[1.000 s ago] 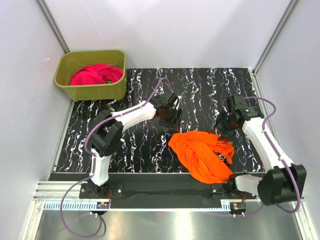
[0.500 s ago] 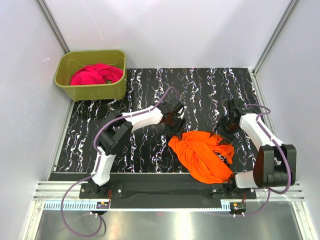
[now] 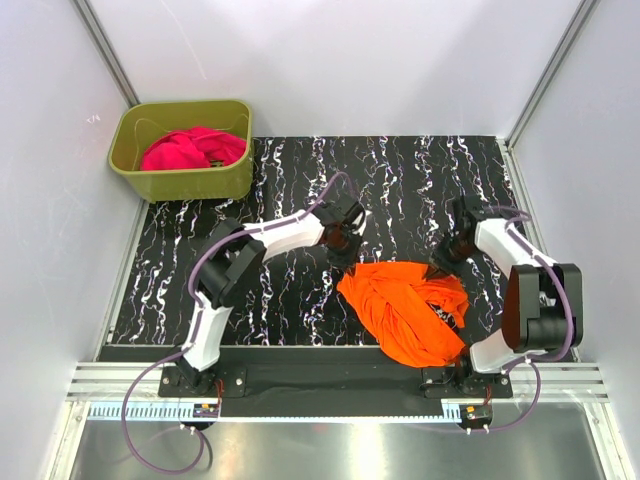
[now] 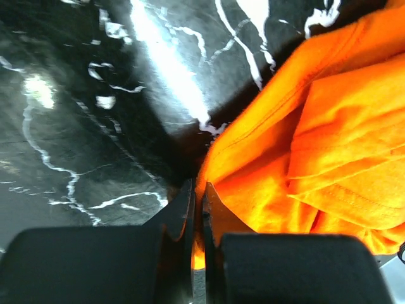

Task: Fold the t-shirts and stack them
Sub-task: Flatten the tshirt out

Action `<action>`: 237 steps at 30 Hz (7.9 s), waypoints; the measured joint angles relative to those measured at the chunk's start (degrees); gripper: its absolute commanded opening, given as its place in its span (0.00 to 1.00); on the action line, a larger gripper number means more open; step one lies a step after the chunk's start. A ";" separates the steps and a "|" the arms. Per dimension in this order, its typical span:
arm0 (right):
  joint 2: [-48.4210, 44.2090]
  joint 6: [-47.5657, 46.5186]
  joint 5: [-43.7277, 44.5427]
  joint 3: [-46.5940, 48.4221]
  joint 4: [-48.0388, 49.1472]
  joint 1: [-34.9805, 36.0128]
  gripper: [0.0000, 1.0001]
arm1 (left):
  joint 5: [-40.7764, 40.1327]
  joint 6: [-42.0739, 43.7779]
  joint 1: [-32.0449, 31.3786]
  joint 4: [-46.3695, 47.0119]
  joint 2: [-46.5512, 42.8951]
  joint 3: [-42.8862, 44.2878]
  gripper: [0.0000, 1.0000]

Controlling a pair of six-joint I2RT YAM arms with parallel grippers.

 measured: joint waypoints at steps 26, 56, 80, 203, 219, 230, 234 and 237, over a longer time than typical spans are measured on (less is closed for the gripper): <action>-22.53 -9.40 -2.45 47.63 -18.67 5.11 0.00 | -8.41 -0.46 21.90 -3.63 -25.90 4.31 0.06; -11.67 4.72 -11.39 8.85 -9.90 5.07 0.62 | -10.91 0.83 10.49 -2.71 -9.94 10.43 0.51; -21.03 6.43 -12.02 -3.82 -7.67 5.07 0.59 | -20.70 -3.48 5.03 8.09 18.27 30.23 0.63; -10.25 6.29 -0.52 -1.90 -1.77 2.75 0.54 | -22.16 1.70 20.74 -11.47 -60.78 -27.45 0.00; 0.83 4.61 10.75 -2.82 1.97 2.75 0.58 | -18.47 1.70 20.90 -10.51 -59.36 -28.87 0.00; 24.90 -0.20 10.47 26.08 5.14 3.23 0.59 | -17.53 1.20 20.90 -10.32 -60.02 -28.89 0.00; 31.95 -1.49 7.34 35.28 4.09 4.42 0.59 | -17.51 0.09 20.94 -10.29 -60.43 -28.89 0.00; 36.92 -2.05 3.98 42.75 2.93 6.47 0.59 | -17.51 -1.09 20.94 -10.27 -61.29 -28.89 0.00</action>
